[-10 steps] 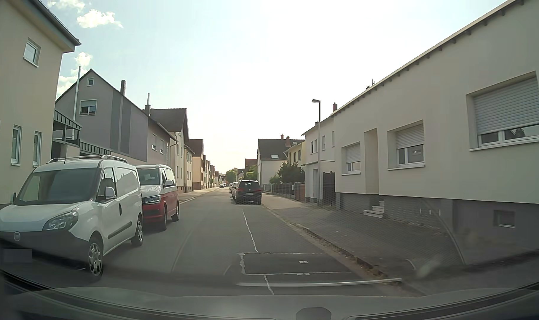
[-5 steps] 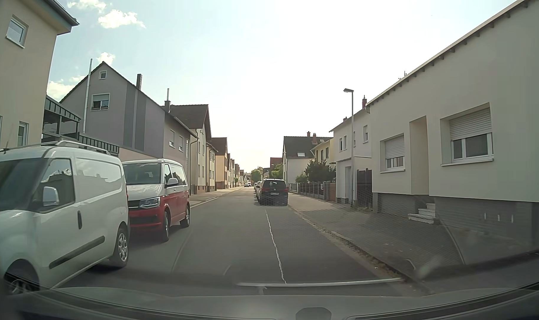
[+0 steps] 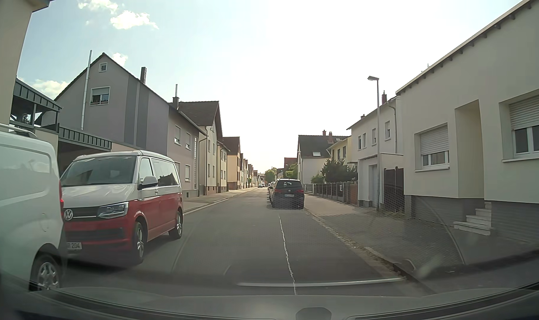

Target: Follow the waypoints while adhering to traffic rules and regulations

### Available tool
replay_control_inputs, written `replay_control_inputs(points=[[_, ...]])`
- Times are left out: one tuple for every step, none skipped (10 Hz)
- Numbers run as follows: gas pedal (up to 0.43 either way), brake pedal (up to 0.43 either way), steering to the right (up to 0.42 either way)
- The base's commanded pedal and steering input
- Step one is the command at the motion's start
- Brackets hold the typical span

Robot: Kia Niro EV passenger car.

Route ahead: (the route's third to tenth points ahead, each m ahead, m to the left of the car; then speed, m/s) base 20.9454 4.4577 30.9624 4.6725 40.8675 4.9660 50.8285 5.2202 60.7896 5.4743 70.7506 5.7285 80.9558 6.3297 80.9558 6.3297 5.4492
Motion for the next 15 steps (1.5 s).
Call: replay_control_inputs(points=[[0.189,0.030,-0.067],[0.197,0.030,-0.066],[0.197,0.030,-0.066],[0.197,0.030,-0.064],[0.197,0.030,-0.063],[0.197,0.030,-0.064],[0.197,0.030,-0.065],[0.197,0.030,-0.064],[0.157,0.030,-0.065],[0.118,0.030,-0.066],[0.118,0.030,-0.069],[0.118,0.030,-0.071],[0.118,0.030,-0.075],[0.087,0.030,-0.080],[0.059,0.030,-0.077]])
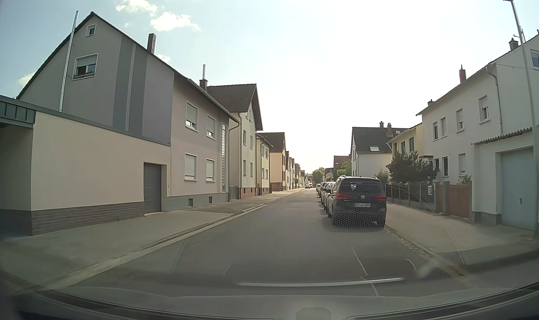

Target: Follow the waypoints while adhering to traffic rules and regulations

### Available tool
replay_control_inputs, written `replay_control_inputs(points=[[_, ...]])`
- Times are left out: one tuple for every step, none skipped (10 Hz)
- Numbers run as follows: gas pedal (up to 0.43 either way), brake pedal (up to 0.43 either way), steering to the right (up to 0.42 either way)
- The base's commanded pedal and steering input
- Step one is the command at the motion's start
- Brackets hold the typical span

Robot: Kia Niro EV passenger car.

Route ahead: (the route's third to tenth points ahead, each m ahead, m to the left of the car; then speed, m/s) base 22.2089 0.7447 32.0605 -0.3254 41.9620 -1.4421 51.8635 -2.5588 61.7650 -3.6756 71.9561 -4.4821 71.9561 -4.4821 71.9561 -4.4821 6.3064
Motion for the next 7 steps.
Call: replay_control_inputs(points=[[0.047,0.030,-0.072],[0.047,0.030,-0.069],[0.047,0.030,-0.066],[0.047,0.030,-0.059],[0.047,0.030,-0.045],[0.047,0.030,-0.034],[0.047,0.030,-0.021]])
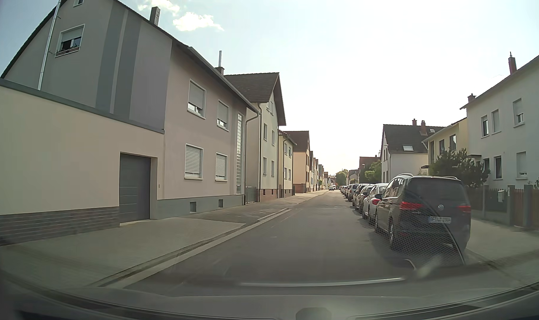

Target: Follow the waypoints while adhering to traffic rules and regulations

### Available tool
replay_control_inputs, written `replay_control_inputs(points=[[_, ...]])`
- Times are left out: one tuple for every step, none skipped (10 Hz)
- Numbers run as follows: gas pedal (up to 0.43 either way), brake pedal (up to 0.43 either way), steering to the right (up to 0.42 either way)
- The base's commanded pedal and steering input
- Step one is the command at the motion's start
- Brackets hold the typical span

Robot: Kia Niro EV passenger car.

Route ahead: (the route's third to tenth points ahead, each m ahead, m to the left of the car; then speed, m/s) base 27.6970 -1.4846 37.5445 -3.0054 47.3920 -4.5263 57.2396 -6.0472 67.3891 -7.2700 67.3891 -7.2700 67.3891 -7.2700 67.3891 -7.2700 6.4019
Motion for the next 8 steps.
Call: replay_control_inputs(points=[[0.059,0.030,-0.015],[0.059,0.030,-0.011],[0.059,0.030,-0.008],[0.087,0.030,0.000],[0.098,0.030,0.031],[0.098,0.030,0.056],[0.098,0.030,0.078],[0.110,0.030,0.087]])
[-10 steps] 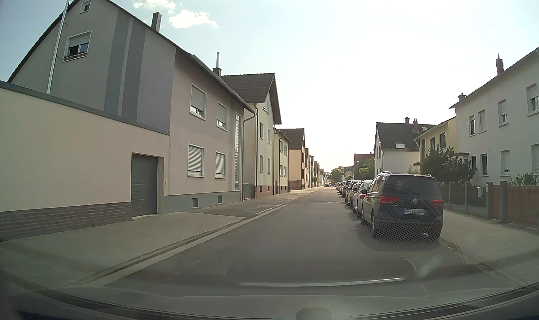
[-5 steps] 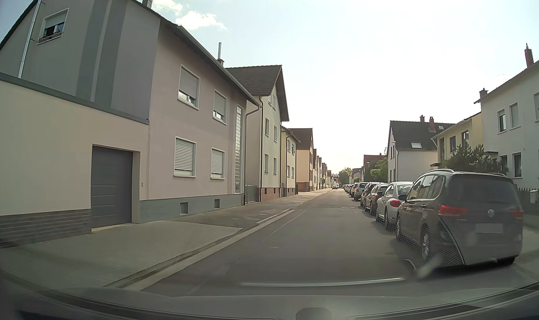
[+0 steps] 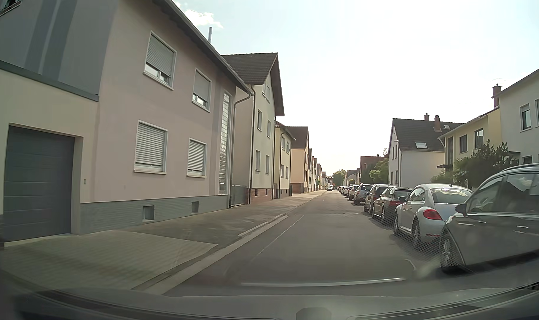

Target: Follow the waypoints while adhering to traffic rules and regulations

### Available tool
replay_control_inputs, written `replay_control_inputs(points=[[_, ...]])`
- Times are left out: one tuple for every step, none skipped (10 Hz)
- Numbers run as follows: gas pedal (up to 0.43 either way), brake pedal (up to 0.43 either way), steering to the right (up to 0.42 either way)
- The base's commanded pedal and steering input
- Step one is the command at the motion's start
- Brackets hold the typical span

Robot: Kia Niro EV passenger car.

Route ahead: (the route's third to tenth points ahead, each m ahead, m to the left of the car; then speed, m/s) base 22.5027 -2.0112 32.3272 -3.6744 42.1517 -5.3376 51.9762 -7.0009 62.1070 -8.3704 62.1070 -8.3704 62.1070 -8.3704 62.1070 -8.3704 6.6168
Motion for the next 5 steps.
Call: replay_control_inputs(points=[[0.110,0.030,0.088],[0.130,0.030,0.087],[0.138,0.030,0.084],[0.150,0.030,0.077],[0.150,0.030,0.073]])
